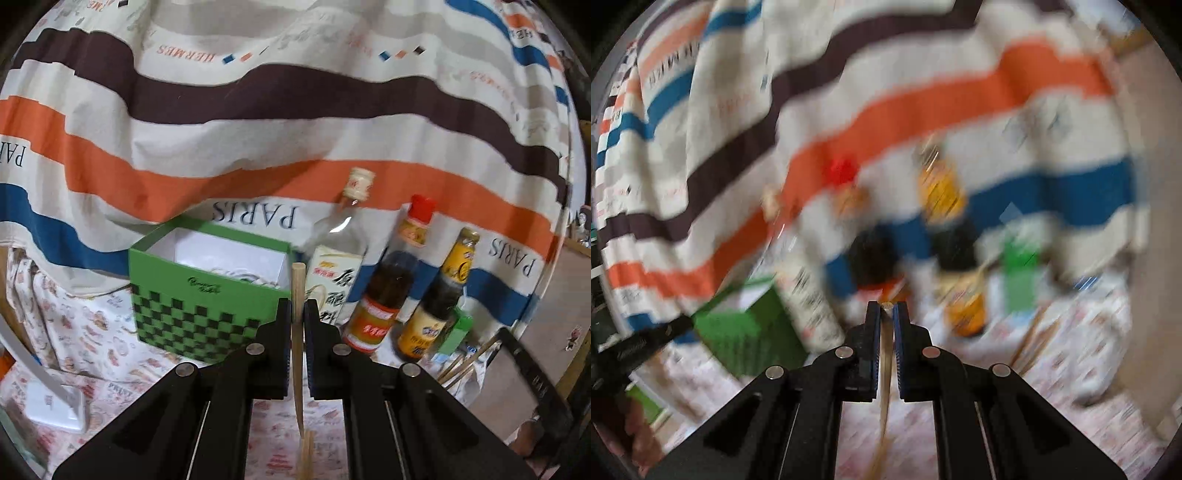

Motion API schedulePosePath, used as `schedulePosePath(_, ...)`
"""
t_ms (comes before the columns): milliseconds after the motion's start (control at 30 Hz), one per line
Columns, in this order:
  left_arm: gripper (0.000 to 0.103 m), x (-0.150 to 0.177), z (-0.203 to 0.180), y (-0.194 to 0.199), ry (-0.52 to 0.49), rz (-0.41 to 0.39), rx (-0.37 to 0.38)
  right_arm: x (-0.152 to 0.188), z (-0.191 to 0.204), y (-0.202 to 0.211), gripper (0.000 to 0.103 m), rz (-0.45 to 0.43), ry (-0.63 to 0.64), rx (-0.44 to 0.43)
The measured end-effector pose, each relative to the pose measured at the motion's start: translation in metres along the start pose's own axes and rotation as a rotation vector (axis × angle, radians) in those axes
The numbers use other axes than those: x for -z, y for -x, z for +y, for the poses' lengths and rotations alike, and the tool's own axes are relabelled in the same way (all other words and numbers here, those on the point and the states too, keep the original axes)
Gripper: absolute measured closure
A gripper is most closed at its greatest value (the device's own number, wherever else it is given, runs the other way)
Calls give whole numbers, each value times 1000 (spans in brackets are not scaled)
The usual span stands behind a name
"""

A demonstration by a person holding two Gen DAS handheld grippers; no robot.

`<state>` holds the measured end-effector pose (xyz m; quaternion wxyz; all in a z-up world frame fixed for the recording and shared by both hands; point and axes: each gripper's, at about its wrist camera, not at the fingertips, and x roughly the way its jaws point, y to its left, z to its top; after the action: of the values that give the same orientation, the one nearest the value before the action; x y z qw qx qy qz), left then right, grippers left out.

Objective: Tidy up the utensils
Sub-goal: 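Carry both chopsticks over the clear cup and lower them in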

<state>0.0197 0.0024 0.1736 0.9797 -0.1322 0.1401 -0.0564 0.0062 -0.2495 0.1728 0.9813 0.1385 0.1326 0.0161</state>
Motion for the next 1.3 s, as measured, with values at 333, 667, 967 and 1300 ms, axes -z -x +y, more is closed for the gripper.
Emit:
schedulePosePath(333, 97, 2, -19, 5, 119, -96, 99, -40, -107, 24, 95, -132, -223, 99)
schedulePosePath(667, 97, 17, -78, -40, 176, -17, 195, -25, -139, -2, 95, -86, -306, 125)
schedulePosePath(967, 97, 53, -81, -98, 176, 139, 120, -4, -132, -36, 95, -29, -278, 140)
schedulePosePath(1300, 97, 75, -86, -118, 155, 192, 176, 18, -130, -75, 95, 110, -233, 96)
